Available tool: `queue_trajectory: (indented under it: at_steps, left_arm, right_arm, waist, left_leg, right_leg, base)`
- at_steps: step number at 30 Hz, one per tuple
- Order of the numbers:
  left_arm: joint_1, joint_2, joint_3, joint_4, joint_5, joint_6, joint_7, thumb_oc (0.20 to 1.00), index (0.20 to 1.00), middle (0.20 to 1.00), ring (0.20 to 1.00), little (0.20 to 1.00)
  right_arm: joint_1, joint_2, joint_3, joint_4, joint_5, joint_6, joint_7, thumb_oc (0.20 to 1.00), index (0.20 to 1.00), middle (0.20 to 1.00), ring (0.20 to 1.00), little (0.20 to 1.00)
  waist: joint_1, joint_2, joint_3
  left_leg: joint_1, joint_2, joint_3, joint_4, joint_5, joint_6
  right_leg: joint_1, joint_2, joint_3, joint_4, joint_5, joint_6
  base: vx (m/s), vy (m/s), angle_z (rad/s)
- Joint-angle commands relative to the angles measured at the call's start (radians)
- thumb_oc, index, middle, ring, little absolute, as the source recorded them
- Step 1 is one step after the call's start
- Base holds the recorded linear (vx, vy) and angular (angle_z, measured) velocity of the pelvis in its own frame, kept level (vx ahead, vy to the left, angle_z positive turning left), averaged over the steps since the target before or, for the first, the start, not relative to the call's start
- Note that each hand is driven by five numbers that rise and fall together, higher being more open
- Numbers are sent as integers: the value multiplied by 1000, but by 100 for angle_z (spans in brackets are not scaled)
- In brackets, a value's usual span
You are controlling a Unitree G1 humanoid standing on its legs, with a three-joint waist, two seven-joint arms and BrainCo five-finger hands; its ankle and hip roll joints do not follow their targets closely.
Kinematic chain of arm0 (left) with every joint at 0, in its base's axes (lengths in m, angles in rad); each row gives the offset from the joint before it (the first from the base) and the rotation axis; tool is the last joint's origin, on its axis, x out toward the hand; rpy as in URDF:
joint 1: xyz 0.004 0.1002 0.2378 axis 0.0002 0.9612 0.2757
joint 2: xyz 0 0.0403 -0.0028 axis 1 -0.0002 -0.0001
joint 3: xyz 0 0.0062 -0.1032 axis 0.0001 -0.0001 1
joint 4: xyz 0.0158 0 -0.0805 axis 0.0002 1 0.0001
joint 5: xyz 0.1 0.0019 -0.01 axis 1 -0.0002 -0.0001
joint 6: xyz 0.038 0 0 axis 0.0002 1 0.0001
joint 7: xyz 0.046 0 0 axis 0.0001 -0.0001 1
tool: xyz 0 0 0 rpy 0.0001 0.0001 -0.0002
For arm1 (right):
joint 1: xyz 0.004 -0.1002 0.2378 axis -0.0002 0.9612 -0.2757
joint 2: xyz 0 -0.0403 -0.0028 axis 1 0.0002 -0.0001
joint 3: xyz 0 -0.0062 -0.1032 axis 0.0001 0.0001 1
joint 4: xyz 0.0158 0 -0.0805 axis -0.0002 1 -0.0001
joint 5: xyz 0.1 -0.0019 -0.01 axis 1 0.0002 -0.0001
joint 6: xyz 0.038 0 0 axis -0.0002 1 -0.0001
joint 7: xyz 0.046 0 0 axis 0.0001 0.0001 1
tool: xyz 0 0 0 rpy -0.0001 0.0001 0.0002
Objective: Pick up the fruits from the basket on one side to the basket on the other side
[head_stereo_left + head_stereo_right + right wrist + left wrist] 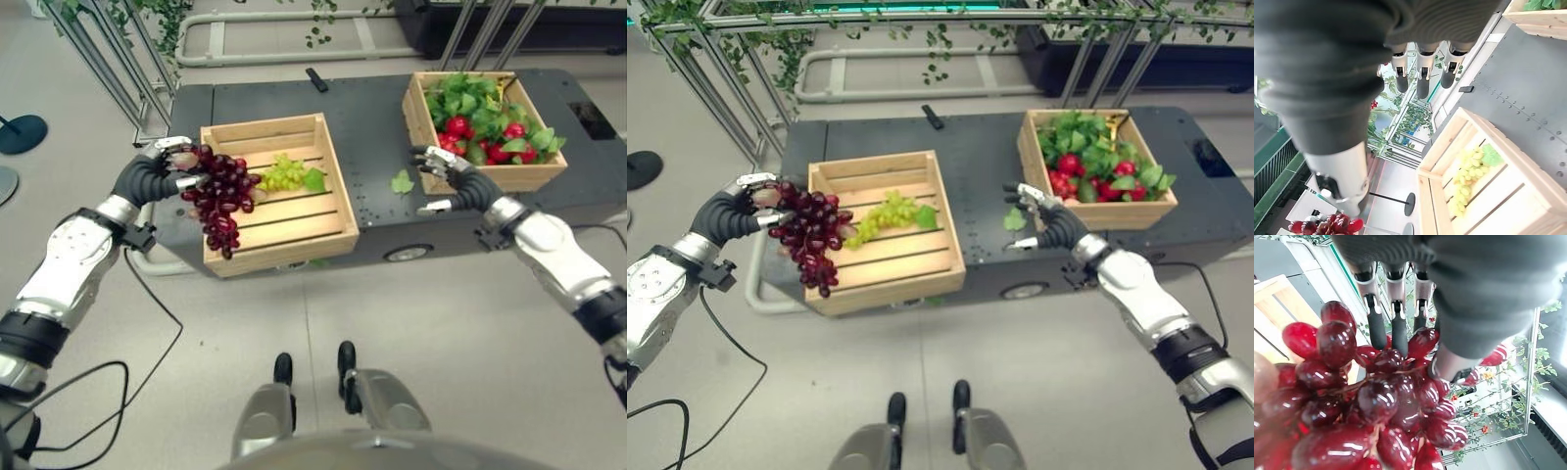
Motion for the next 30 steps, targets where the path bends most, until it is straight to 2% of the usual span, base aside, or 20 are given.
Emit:
queue_trajectory:
  at_steps: [1,5,6,8,9,17,20,30]
  left_arm:
    - [-81,-36,16,-38,-19,-57,-2,200,200,200,200,200]
    - [-117,-43,-25,-43,-29,-58,-8,200,200,200,200,200]
    - [-146,-51,-57,-46,-36,-54,-11,200,200,200,200,200]
    - [-160,-52,-70,-48,-40,-54,-12,200,200,200,200,200]
    - [-184,-52,-97,-62,-49,-49,-15,200,200,200,200,200]
    - [-256,-82,-158,-53,-60,-50,-13,200,200,200,200,200]
    - [-308,-101,-199,-54,-64,-55,-11,200,200,200,200,200]
    - [-389,-144,-264,-50,-65,-64,-11,200,200,200,200,200]
  right_arm:
    - [-84,36,53,42,14,-18,2,1000,1000,1000,1000,1000]
    - [-120,79,102,48,67,-7,32,1000,1000,1000,1000,1000]
    - [-147,120,137,45,120,1,59,1000,1000,1000,1000,1000]
    - [-158,139,153,44,142,8,69,1000,1000,1000,1000,1000]
    - [-188,181,208,24,177,27,98,1000,1000,1000,1000,1000]
    - [-239,303,269,70,239,42,114,1000,1000,1000,1000,1000]
    - [-256,378,282,116,286,47,112,1000,1000,1000,1000,1000]
    - [-291,449,324,138,301,53,125,1000,1000,1000,1000,1000]
  waist:
    - [-4,18,-64]
    - [-1,21,-66]
    - [1,23,-68]
    - [3,23,-68]
    - [5,25,-70]
    - [10,30,-69]
    - [14,33,-70]
    - [14,31,-83]
  left_leg:
    - [-3,-12,-7,53,-78,-13]
    - [-4,-12,-9,56,-79,-13]
    - [-6,-13,-9,59,-78,-14]
    - [-6,-14,-10,59,-79,-13]
    - [-7,-14,-10,58,-78,-13]
    - [-10,-16,-13,54,-73,-12]
    - [-15,-17,-13,56,-72,-11]
    - [-14,-16,-18,51,-71,-10]
  right_leg:
    - [40,-23,17,9,-60,125]
    - [42,-23,22,8,-59,124]
    - [42,-22,25,6,-58,123]
    - [43,-22,25,5,-58,123]
    - [41,-22,29,7,-57,122]
    - [38,-21,35,1,-50,121]
    - [36,-20,40,0,-46,121]
    - [35,-19,42,2,-45,120]
  base:
    - [0,0,0]
    - [0,0,0]
    - [0,0,0]
    - [0,0,0]
    - [0,0,0]
    - [0,0,0]
    - [-22,-3,0]
    - [0,0,0]
